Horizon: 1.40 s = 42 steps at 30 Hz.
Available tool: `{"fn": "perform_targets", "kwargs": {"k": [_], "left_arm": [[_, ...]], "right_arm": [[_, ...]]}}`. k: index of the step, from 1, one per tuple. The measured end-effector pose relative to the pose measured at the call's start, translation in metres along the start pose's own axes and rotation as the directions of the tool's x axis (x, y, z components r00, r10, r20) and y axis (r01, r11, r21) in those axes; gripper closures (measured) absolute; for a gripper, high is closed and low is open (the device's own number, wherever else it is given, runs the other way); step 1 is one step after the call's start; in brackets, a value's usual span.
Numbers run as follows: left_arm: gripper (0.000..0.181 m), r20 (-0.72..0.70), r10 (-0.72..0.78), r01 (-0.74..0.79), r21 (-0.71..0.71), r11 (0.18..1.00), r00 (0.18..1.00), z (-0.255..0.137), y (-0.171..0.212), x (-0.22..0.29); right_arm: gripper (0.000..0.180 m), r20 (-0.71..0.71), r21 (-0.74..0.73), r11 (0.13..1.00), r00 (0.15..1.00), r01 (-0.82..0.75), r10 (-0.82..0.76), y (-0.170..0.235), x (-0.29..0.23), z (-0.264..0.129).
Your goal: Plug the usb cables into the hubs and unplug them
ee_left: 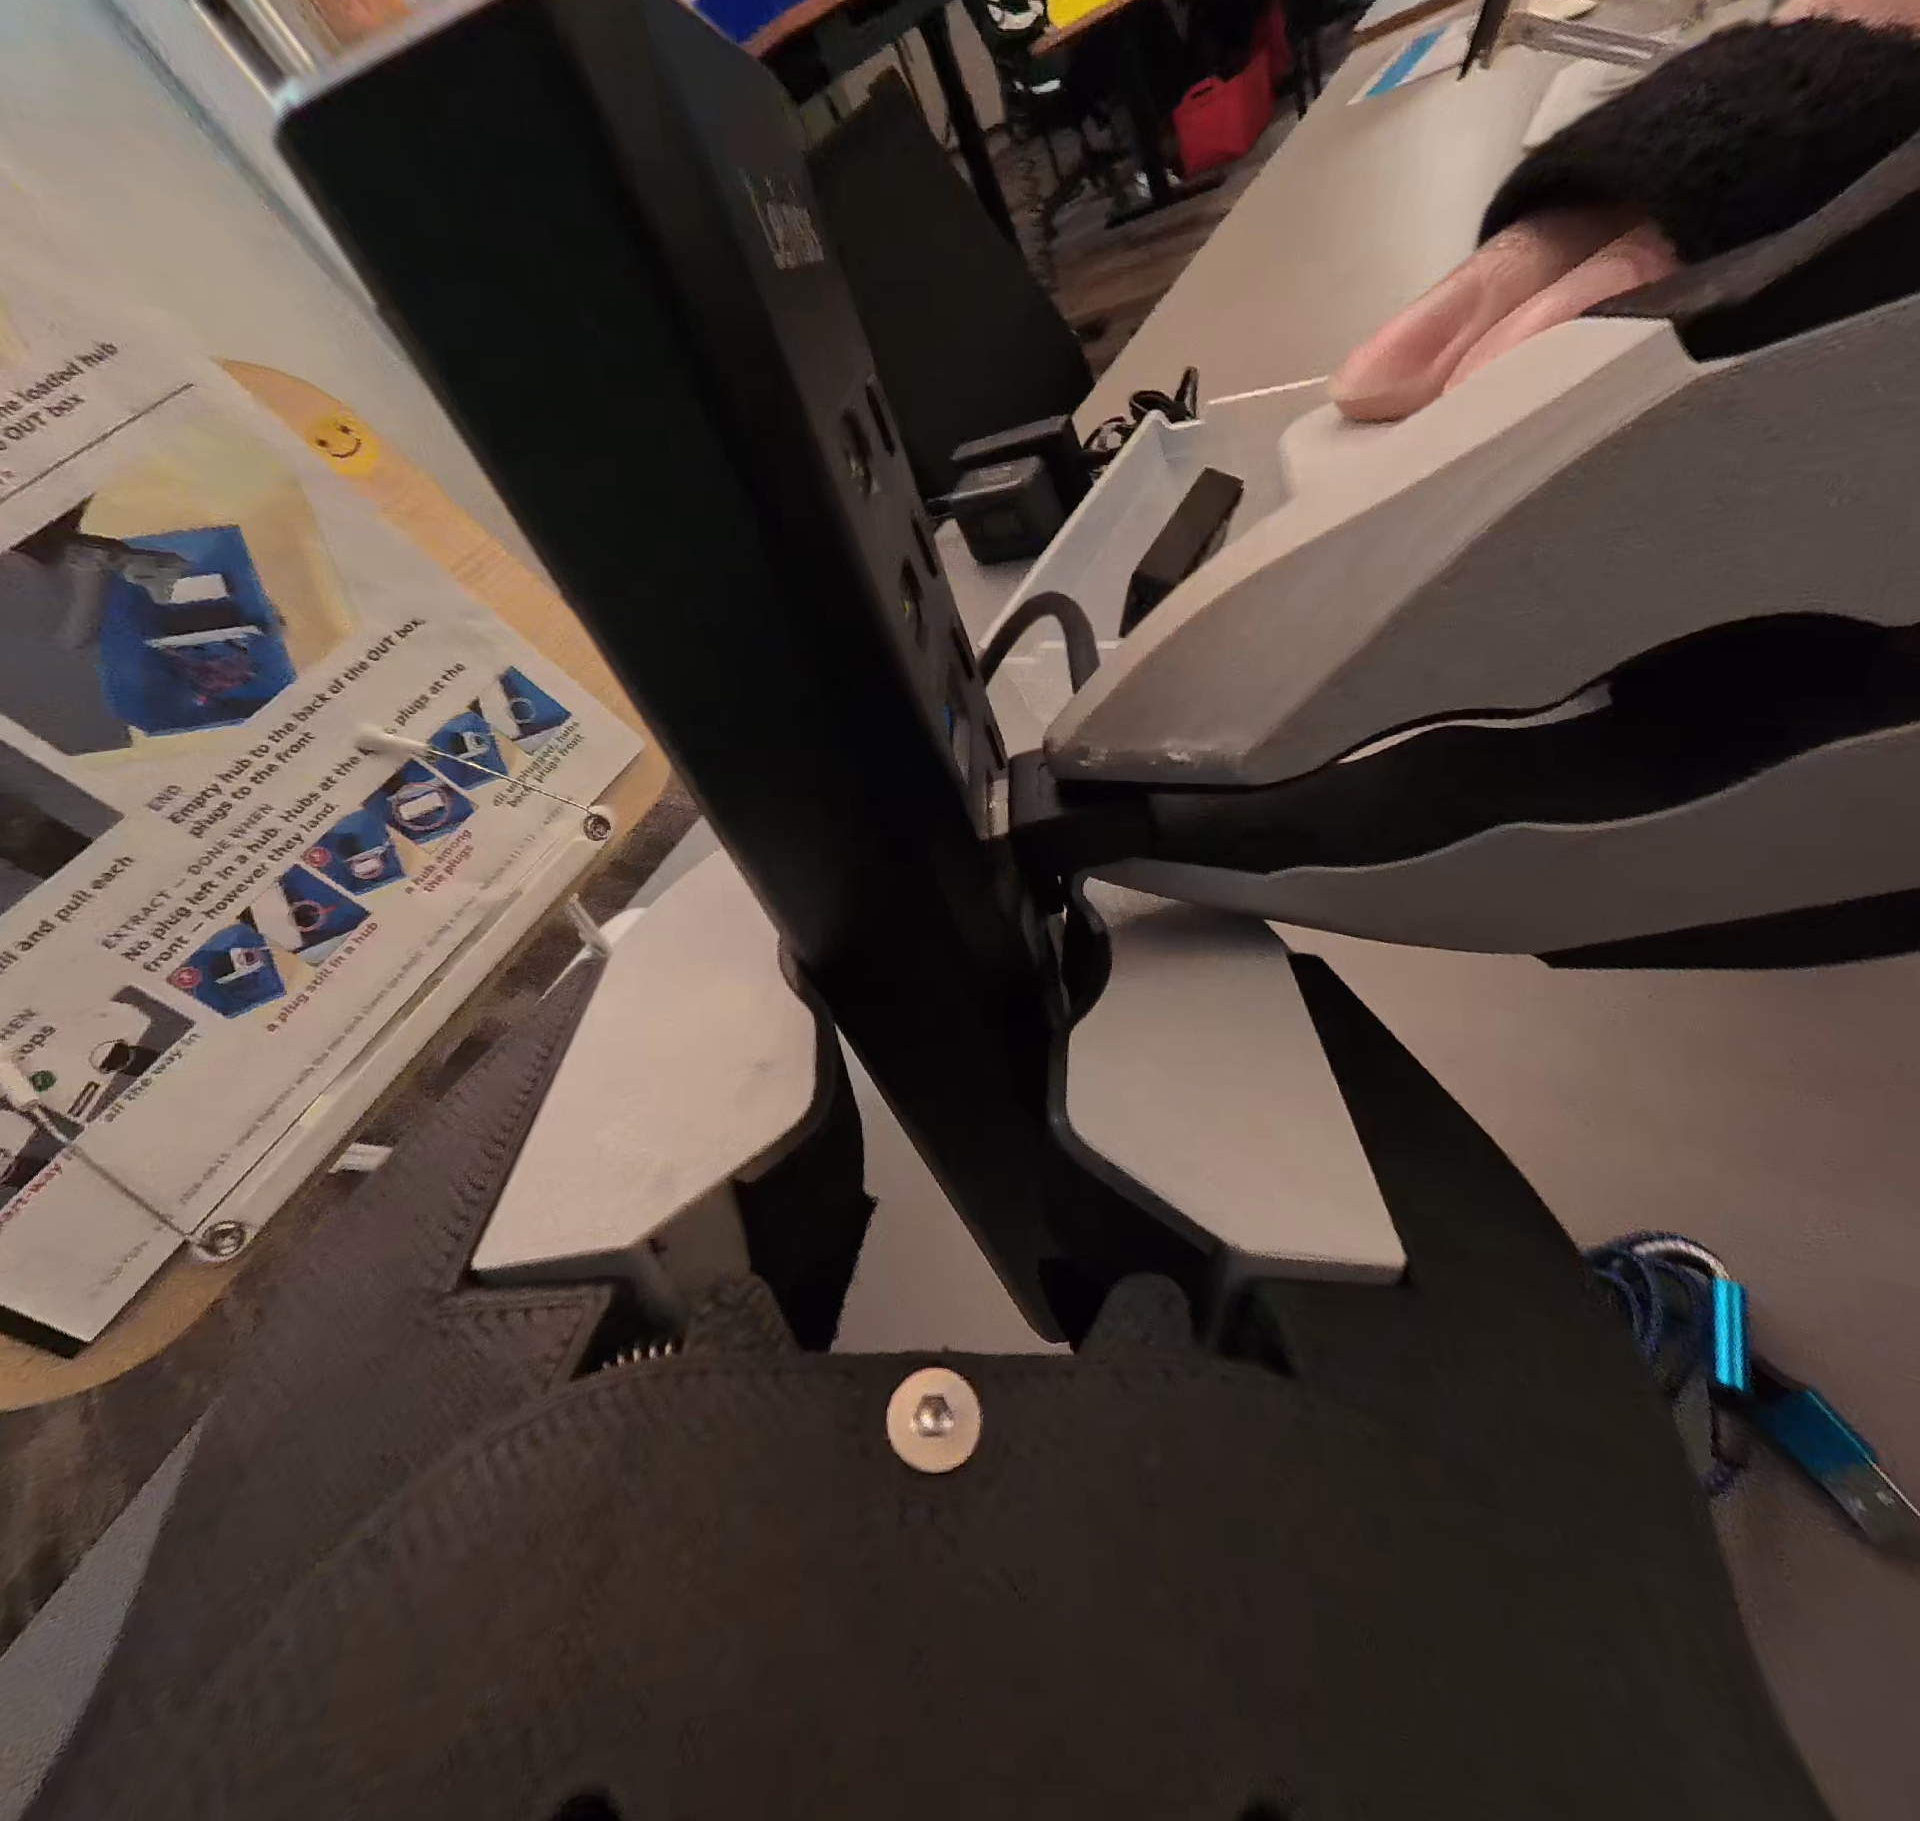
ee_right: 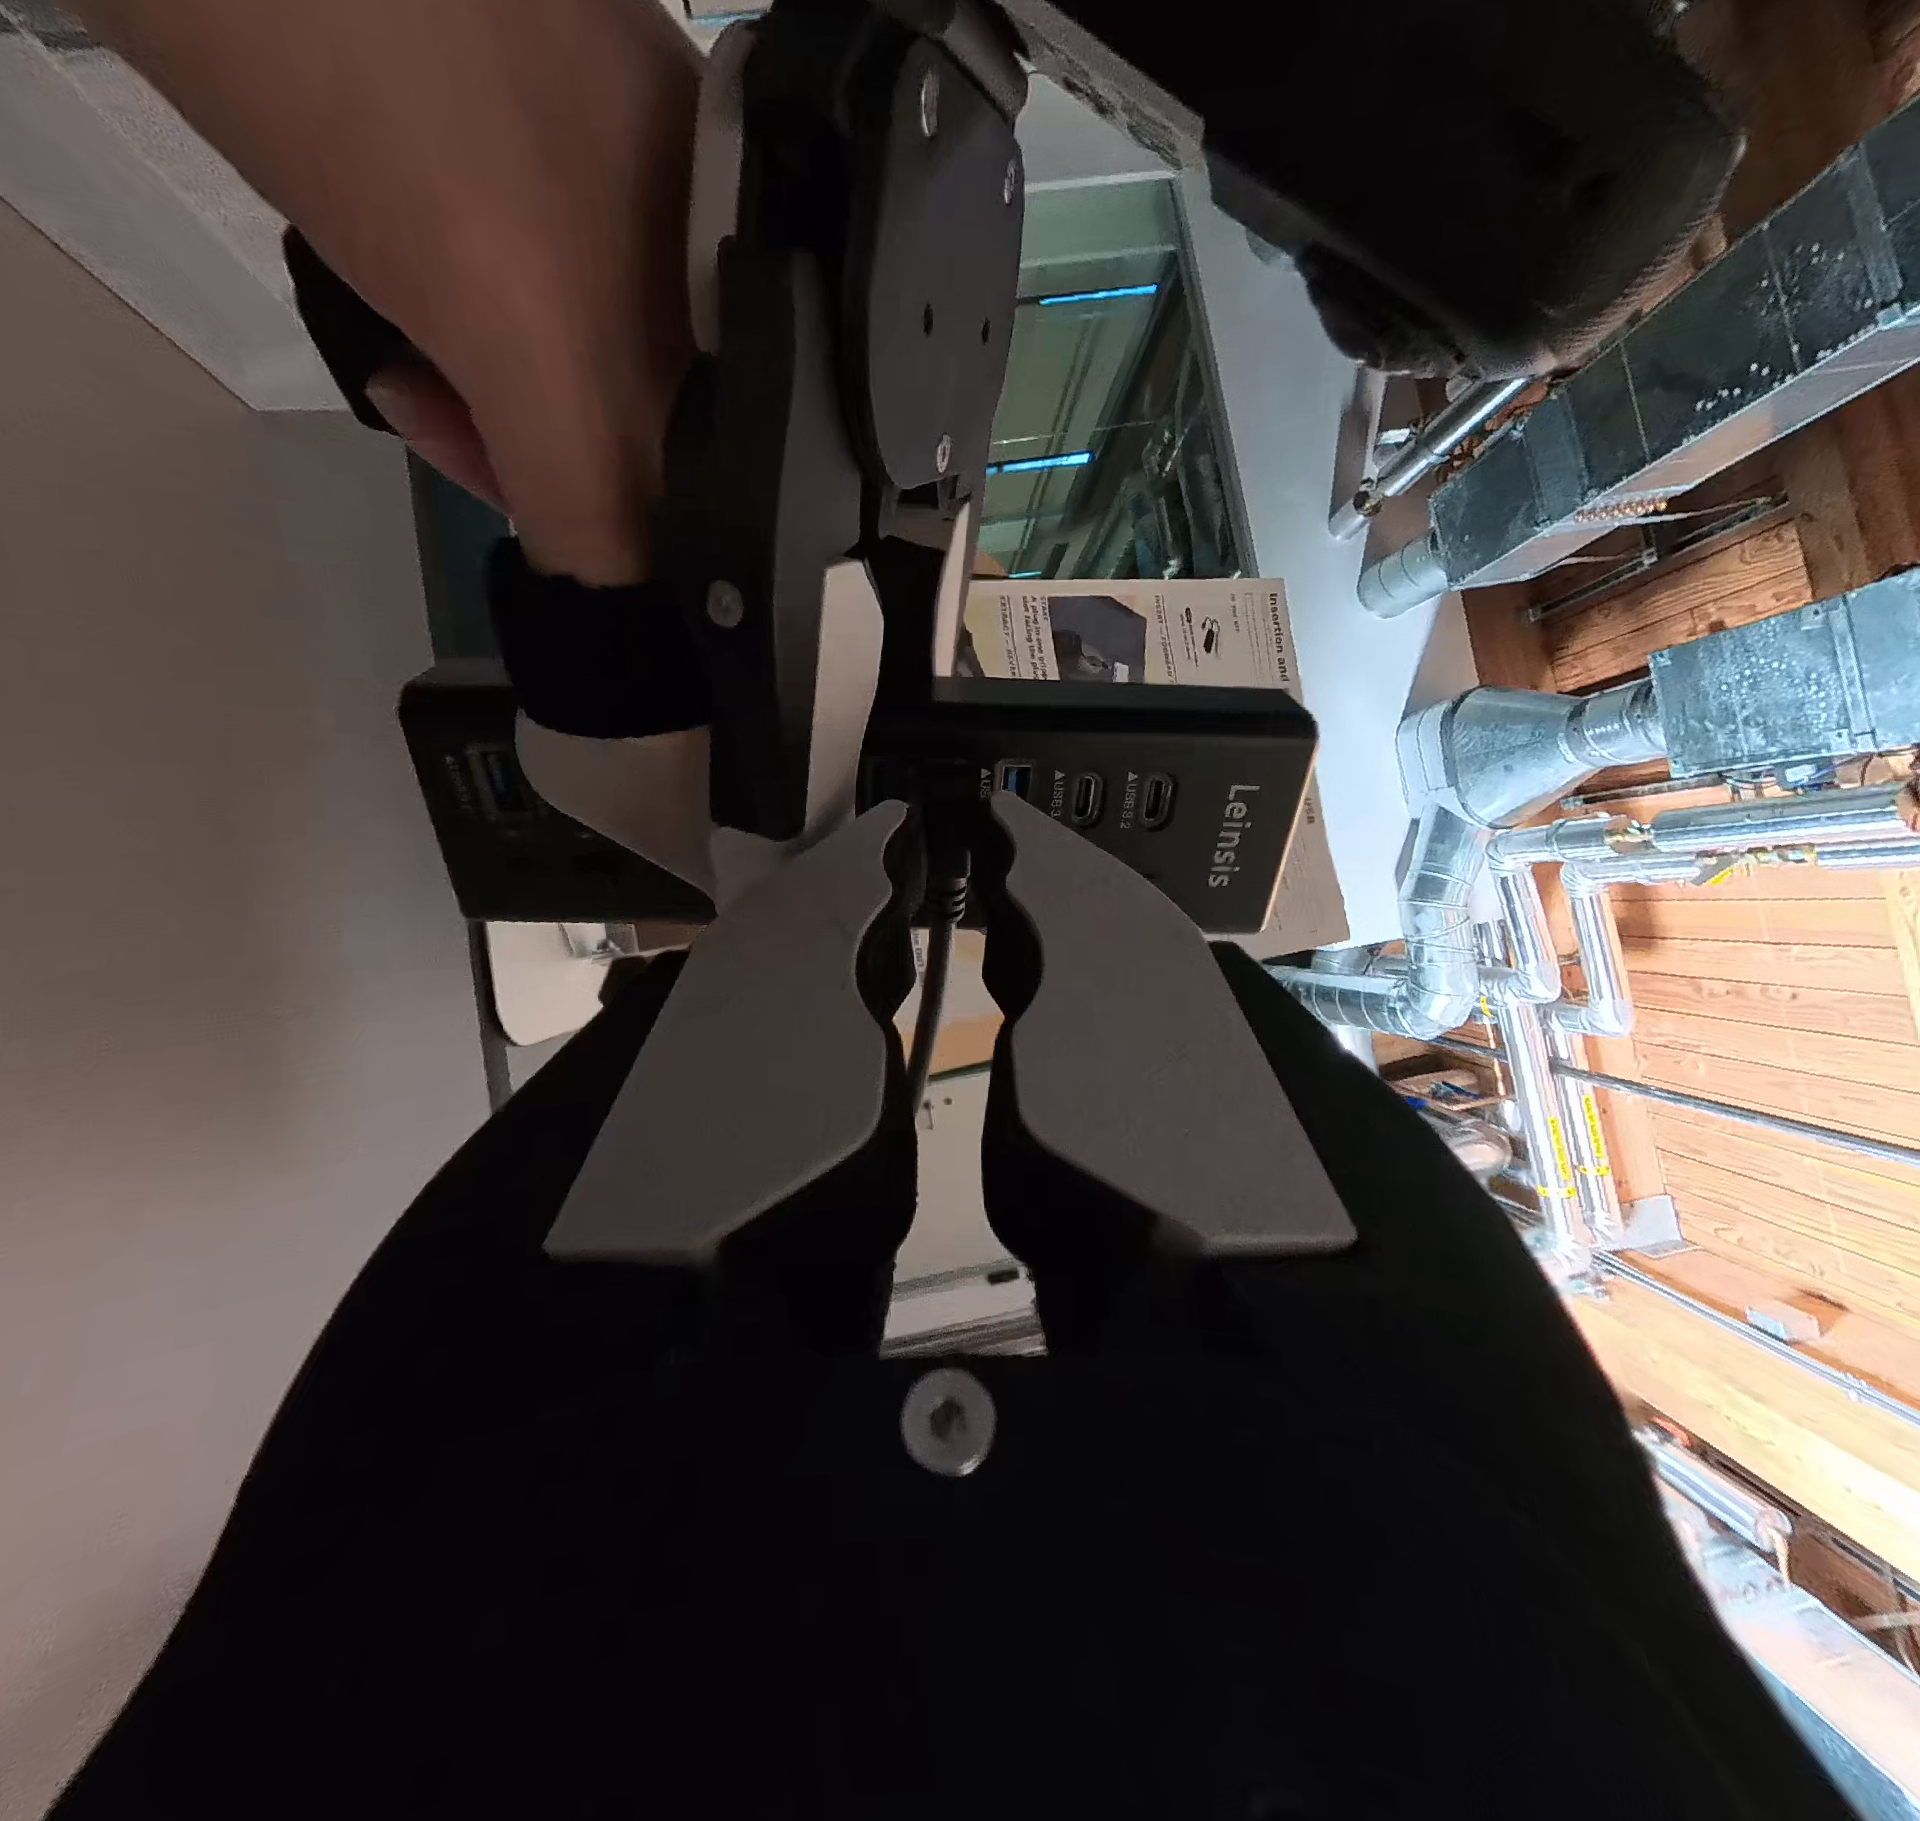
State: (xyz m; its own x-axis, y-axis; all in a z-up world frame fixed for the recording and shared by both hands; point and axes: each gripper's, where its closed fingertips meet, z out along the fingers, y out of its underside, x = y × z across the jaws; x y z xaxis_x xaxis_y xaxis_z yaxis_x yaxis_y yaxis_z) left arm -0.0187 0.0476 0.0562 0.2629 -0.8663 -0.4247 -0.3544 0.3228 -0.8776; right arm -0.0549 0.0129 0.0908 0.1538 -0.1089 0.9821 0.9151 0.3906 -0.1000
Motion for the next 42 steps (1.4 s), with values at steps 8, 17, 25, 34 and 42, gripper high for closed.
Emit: {"fn": "perform_targets", "kwargs": {"k": [8,17,25,34,42], "left_arm": [[0.142,0.023,0.014,-0.014,-0.042,0.999,1.0,-0.004,0.005,-0.003],[0.147,0.047,-0.003,0.003,0.001,1.0,0.999,-0.003,0.002,-0.005],[0.146,-0.039,0.003,-0.006,-0.067,0.998,0.999,-0.009,0.013,-0.001],[0.148,0.049,-0.057,0.06,-0.065,0.996,0.997,0.001,0.012,-0.012],[0.15,0.047,-0.094,0.094,0.001,0.996,0.994,-0.002,-0.001,-0.01]], "right_arm": [[0.171,-0.007,-0.019,1.0,1.0,-0.021,0.02,0.003,0.001,0.002],[0.171,0.012,-0.031,0.996,0.996,-0.083,0.083,0.011,0.0,0.004],[0.171,0.031,-0.01,0.994,0.994,-0.107,0.107,0.001,-0.008,0.006],[0.171,0.032,-0.131,0.991,0.999,-0.036,0.041,0.013,-0.007,0.013],[0.169,-0.043,-0.081,0.997,0.999,-0.003,-0.001,0.009,0.003,0.007]]}}
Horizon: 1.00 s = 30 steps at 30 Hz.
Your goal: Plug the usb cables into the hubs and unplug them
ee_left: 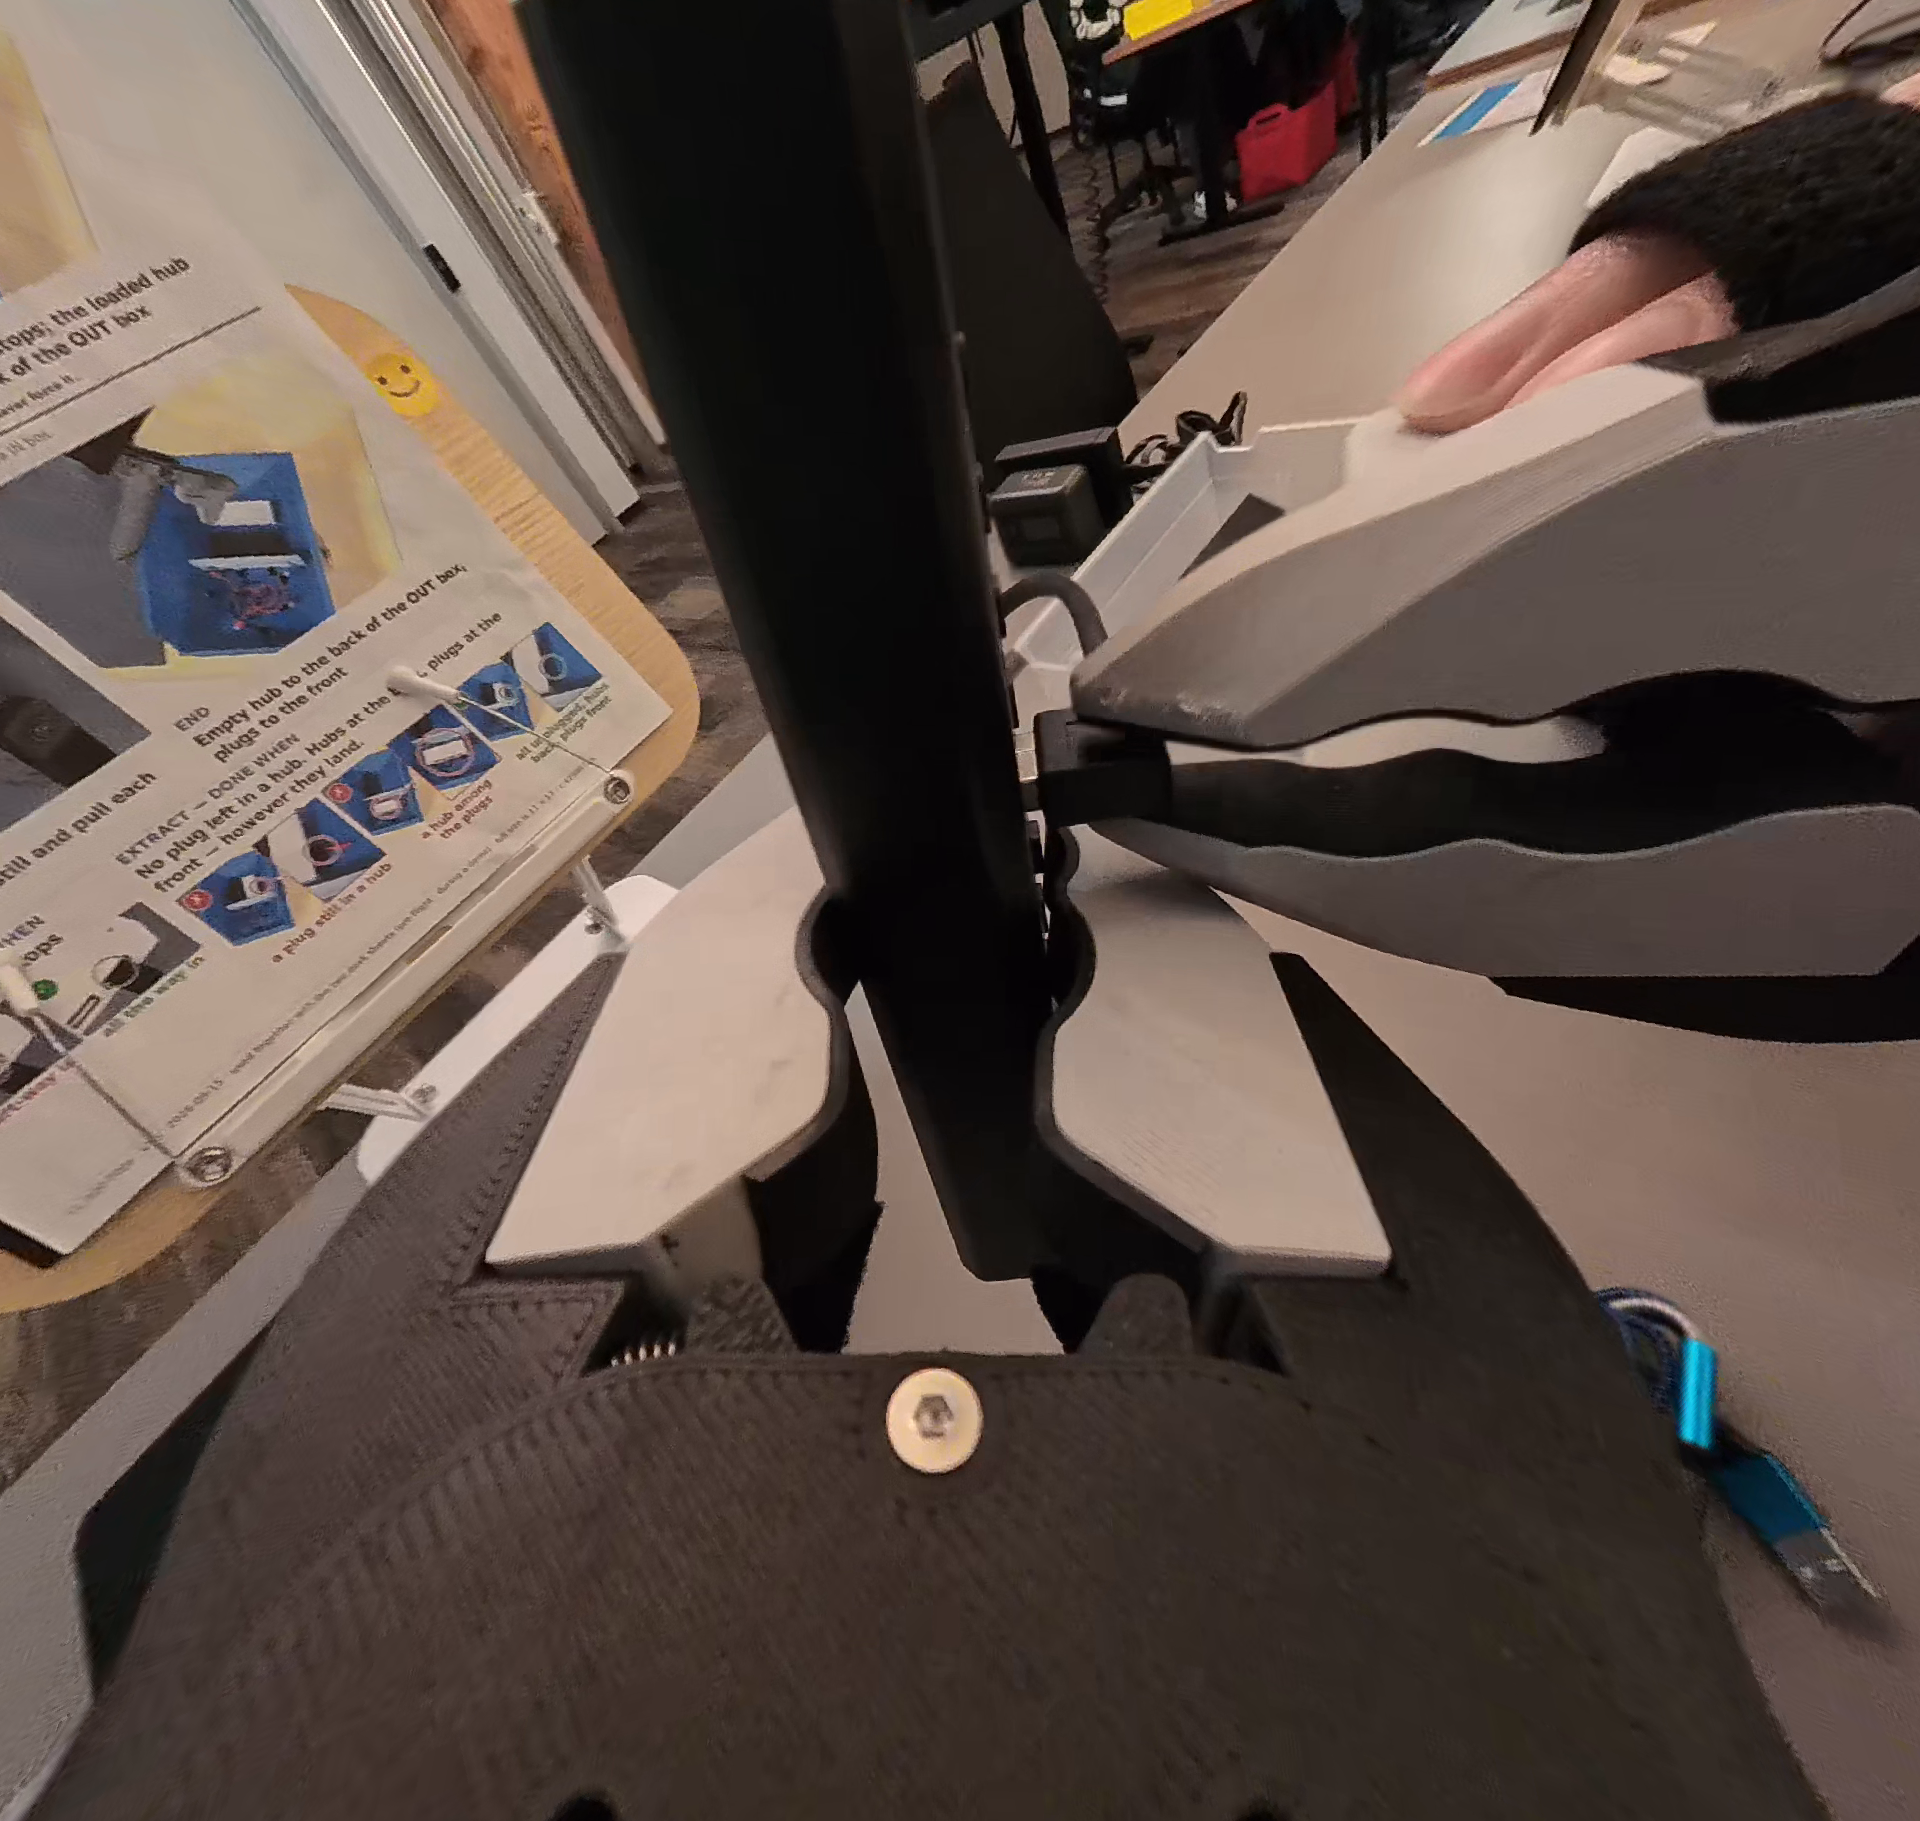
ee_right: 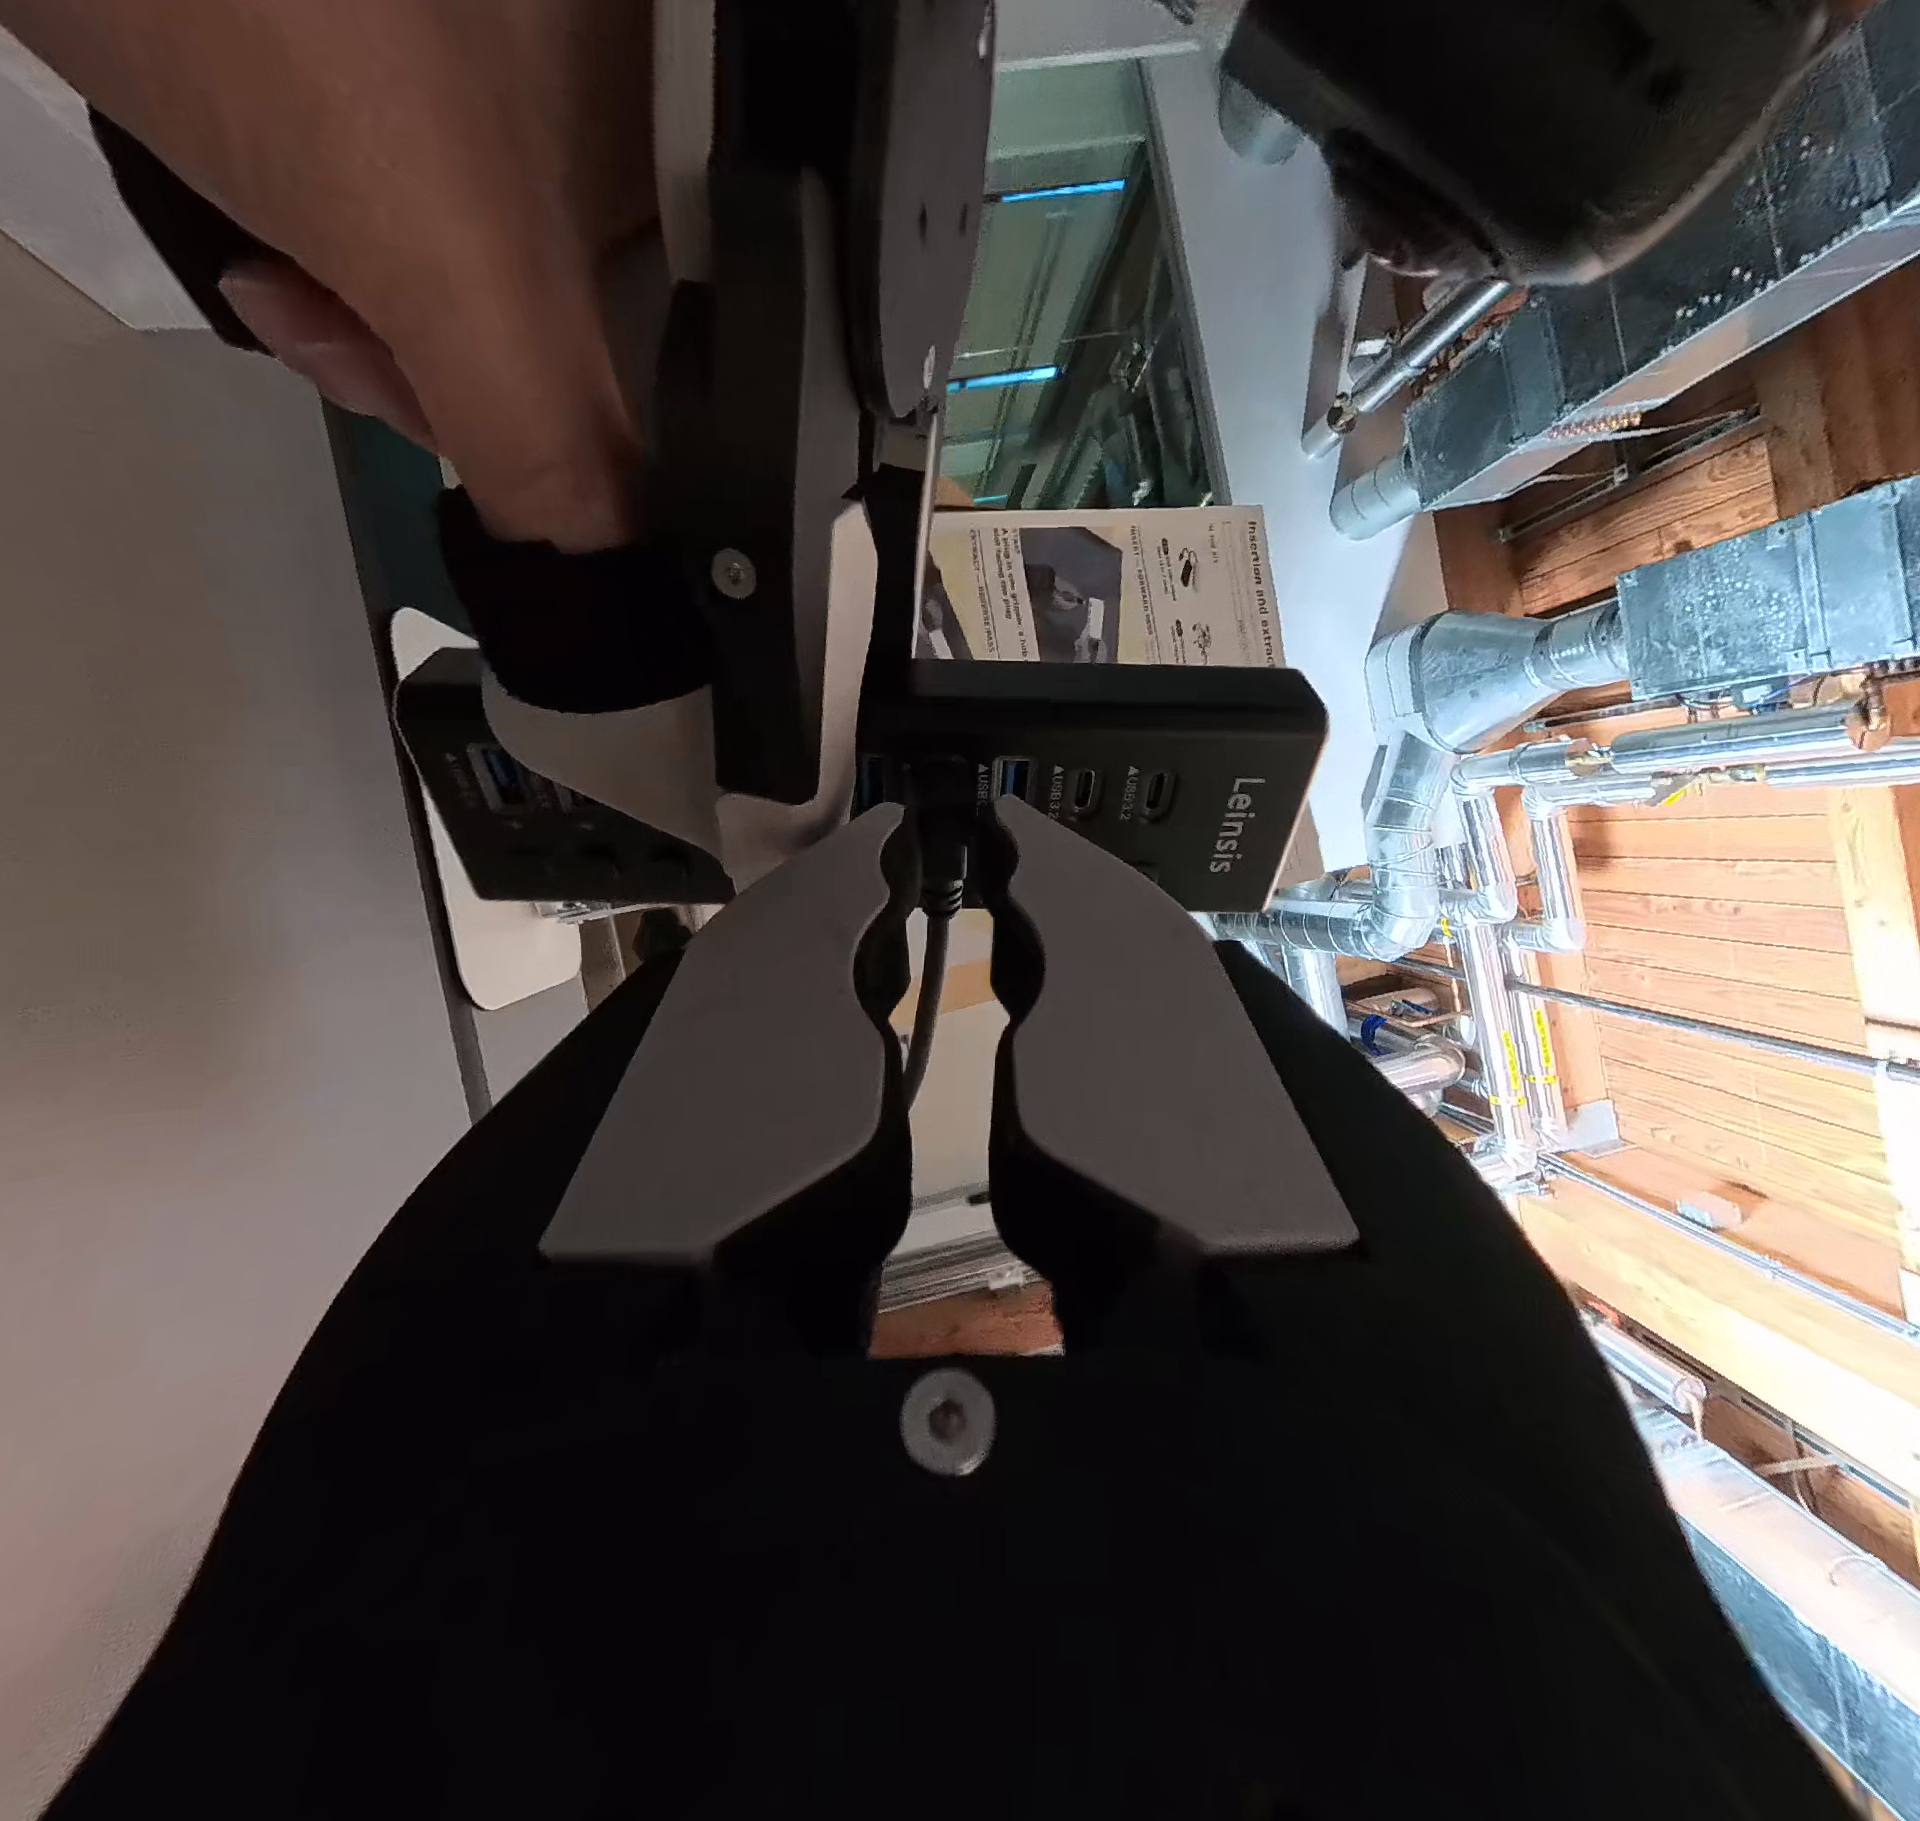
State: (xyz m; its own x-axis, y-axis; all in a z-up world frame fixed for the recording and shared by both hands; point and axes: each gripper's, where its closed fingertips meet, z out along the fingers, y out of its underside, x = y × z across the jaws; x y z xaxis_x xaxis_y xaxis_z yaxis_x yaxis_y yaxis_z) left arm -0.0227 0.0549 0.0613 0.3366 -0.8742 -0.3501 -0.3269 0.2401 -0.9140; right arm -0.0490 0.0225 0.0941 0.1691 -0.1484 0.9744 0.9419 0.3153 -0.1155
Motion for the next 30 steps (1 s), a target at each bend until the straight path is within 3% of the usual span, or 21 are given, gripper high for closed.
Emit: {"fn": "perform_targets", "kwargs": {"k": [20,27,30], "left_arm": [[0.149,-0.013,-0.047,0.046,-0.095,0.994,0.999,0.005,0.013,0.005],[0.151,-0.203,-0.262,0.255,-0.057,0.965,0.944,0.015,0.028,0.007],[0.151,-0.263,-0.388,0.388,-0.052,0.92,0.884,0.018,0.036,0.002]], "right_arm": [[0.171,0.083,-0.004,0.995,0.992,-0.098,0.098,0.007,-0.008,0.0],[0.166,0.23,-0.014,0.985,0.958,-0.172,0.17,0.009,-0.024,0.006],[0.164,0.322,-0.005,0.945,0.894,-0.328,0.312,0.012,-0.018,-0.004]]}}
